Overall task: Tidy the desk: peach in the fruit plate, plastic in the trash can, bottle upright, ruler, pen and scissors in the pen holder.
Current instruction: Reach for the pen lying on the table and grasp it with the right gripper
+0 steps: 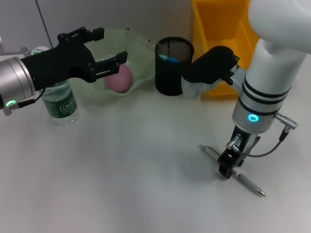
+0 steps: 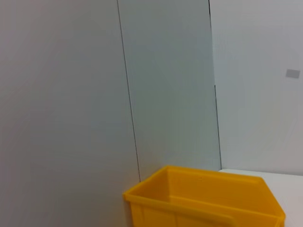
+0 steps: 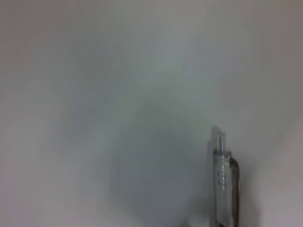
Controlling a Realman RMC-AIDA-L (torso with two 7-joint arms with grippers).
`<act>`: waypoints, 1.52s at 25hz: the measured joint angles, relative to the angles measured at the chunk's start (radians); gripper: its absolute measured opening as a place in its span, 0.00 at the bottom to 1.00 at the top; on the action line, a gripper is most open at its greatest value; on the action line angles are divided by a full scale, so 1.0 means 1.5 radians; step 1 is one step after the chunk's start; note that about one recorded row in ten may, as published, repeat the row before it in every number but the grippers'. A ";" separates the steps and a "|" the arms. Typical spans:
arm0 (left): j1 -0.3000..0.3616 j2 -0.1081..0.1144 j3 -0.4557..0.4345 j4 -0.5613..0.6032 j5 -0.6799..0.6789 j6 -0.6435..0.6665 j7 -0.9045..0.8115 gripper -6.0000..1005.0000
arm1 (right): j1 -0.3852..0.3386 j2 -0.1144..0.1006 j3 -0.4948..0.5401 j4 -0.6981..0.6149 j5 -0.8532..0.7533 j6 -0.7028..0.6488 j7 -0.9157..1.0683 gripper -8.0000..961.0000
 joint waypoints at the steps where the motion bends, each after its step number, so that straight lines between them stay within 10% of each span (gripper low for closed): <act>1: 0.000 0.000 0.000 0.000 0.000 0.000 0.000 0.80 | 0.000 0.000 0.000 0.000 0.000 0.000 0.000 0.40; 38: -0.001 -0.001 0.002 0.004 0.000 0.000 0.005 0.80 | 0.003 0.000 -0.009 0.006 0.000 0.003 -0.001 0.28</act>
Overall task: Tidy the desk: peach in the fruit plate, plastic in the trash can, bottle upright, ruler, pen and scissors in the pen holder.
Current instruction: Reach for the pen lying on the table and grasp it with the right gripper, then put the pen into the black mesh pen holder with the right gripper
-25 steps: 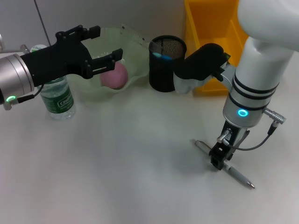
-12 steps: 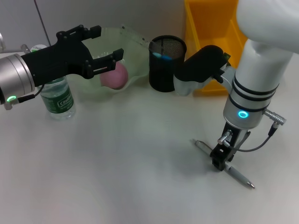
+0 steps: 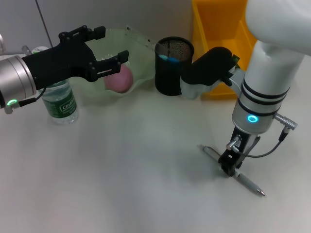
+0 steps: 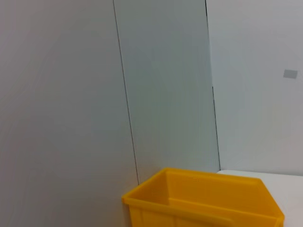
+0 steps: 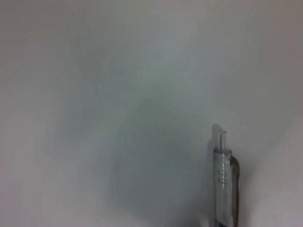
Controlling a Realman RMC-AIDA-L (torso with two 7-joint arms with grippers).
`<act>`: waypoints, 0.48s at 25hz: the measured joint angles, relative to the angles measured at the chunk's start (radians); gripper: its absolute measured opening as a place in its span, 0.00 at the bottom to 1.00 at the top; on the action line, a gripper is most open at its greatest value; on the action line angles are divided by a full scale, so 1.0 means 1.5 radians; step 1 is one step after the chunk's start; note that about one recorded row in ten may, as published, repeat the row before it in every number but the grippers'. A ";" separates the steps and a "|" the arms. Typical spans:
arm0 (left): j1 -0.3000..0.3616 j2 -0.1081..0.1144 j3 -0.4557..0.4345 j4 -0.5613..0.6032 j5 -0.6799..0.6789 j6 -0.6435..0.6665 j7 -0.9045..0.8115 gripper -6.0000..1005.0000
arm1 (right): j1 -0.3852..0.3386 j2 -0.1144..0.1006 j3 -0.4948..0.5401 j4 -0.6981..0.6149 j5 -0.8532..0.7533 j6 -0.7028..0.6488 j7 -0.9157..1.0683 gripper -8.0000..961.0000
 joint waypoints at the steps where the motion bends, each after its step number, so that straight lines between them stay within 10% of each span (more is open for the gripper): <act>1: 0.000 0.000 0.000 0.000 0.000 0.000 0.000 0.80 | 0.000 0.000 0.000 0.000 0.000 0.000 0.000 0.26; 12: 0.000 0.000 0.001 0.002 0.000 0.000 0.000 0.80 | 0.000 0.000 0.000 -0.002 0.000 -0.001 0.001 0.14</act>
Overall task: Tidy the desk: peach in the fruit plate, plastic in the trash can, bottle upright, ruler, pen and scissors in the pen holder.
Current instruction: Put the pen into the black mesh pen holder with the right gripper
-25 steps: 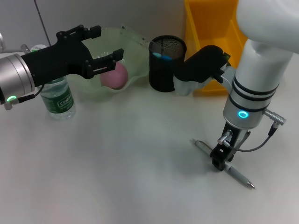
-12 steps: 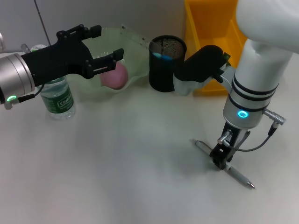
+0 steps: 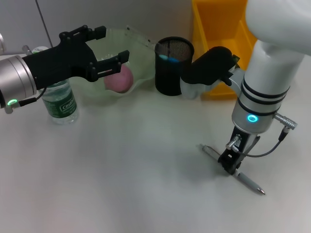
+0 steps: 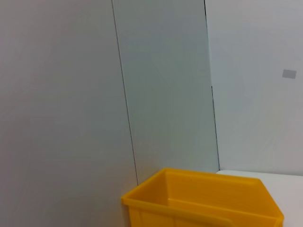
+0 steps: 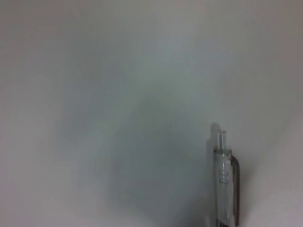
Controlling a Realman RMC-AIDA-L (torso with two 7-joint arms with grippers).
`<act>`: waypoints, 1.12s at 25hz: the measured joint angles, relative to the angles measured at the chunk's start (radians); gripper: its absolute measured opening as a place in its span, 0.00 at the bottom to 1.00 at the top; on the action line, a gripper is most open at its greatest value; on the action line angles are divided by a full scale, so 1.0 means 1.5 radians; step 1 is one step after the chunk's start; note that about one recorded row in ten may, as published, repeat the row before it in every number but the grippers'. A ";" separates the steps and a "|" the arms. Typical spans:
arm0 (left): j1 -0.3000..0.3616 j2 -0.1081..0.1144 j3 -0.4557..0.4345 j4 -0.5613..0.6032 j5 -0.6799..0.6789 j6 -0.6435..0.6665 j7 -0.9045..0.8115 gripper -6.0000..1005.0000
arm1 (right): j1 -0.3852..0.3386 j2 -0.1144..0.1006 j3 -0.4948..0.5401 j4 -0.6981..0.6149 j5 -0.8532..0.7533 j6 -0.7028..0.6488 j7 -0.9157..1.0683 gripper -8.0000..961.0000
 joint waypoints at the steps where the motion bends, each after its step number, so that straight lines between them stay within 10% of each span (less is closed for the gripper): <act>1: 0.000 0.000 0.000 0.000 0.000 0.000 0.000 0.80 | 0.000 0.000 0.000 -0.004 0.000 0.000 0.000 0.13; 28: 0.004 0.000 -0.004 0.000 0.000 0.007 0.001 0.80 | -0.099 -0.003 0.022 -0.277 -0.016 0.007 0.003 0.13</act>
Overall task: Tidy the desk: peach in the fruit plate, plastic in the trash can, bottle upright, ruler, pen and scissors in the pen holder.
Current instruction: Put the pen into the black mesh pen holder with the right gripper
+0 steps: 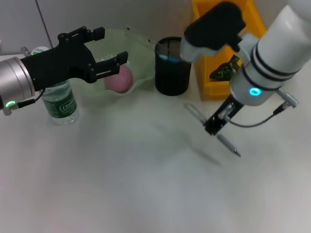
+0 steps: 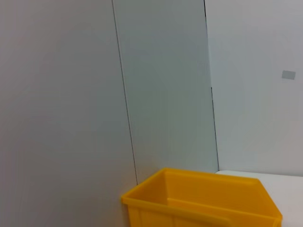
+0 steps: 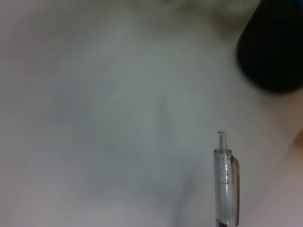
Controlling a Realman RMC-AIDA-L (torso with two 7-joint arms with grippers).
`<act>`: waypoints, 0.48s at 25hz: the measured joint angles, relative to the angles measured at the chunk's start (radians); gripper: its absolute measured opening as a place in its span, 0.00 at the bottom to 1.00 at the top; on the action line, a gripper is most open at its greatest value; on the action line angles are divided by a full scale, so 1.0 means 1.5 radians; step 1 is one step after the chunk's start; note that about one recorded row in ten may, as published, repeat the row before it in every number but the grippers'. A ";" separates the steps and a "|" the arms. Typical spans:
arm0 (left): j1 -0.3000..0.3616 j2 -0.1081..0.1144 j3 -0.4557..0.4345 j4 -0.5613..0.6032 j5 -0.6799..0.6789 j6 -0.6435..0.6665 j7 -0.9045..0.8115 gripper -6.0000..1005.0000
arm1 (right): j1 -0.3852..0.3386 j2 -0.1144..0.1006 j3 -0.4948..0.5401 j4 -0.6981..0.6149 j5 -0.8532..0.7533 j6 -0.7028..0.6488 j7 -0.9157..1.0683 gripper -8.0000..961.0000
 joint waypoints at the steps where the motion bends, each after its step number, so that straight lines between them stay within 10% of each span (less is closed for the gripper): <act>1: 0.000 0.000 0.000 0.000 0.000 0.000 0.000 0.80 | -0.011 0.000 0.002 -0.024 -0.004 0.001 0.000 0.13; 12: 0.006 0.001 -0.006 0.000 -0.001 0.000 0.001 0.80 | -0.109 0.001 0.011 -0.209 -0.037 0.095 -0.010 0.13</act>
